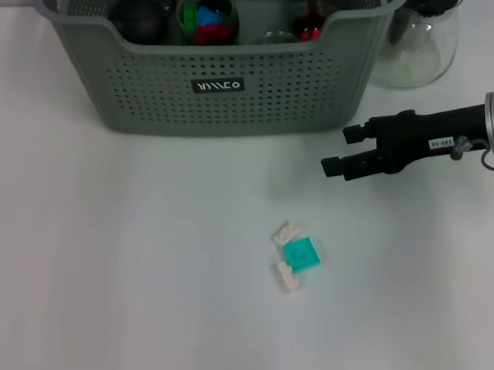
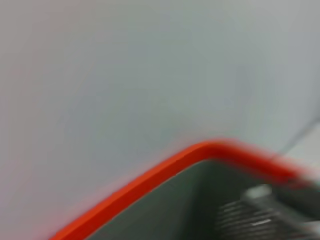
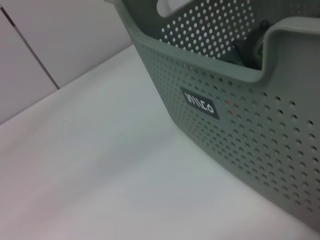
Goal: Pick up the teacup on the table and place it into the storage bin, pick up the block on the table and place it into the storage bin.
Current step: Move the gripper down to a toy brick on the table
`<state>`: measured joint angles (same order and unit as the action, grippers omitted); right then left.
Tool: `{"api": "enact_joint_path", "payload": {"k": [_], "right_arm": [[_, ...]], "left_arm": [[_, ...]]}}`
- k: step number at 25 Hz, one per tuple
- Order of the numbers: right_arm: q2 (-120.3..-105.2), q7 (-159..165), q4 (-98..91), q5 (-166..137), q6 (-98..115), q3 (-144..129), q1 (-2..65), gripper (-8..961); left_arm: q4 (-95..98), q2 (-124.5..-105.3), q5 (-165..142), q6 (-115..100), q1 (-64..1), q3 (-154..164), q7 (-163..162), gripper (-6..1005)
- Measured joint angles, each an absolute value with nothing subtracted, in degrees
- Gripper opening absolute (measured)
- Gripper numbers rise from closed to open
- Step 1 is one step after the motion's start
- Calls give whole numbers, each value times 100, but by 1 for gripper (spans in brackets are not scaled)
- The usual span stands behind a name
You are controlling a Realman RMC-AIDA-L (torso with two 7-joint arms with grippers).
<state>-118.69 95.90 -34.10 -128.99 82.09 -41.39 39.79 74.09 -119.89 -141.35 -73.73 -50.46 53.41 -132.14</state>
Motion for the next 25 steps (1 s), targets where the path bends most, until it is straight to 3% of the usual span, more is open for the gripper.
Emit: {"api": "enact_joint_path", "payload": {"k": [7,16,25], "right_arm": [[-11865,9547,-3410,-12893,8215,-4140,3986,938],[-11797,9582,-3411,-12892,8292,-4139,3982,937],[-11783,9604,-3482,-12895,8338,-4122,3974,937]], "left_arm": [[9876,-12127,-12404,-10263,-4187,5394,-12405,962],[9998,-12450,-13289,-11002,-3423,7060,-12404,962],[8610,-12480,-14122,-10292,-3686,8989,-13760,962]]}}
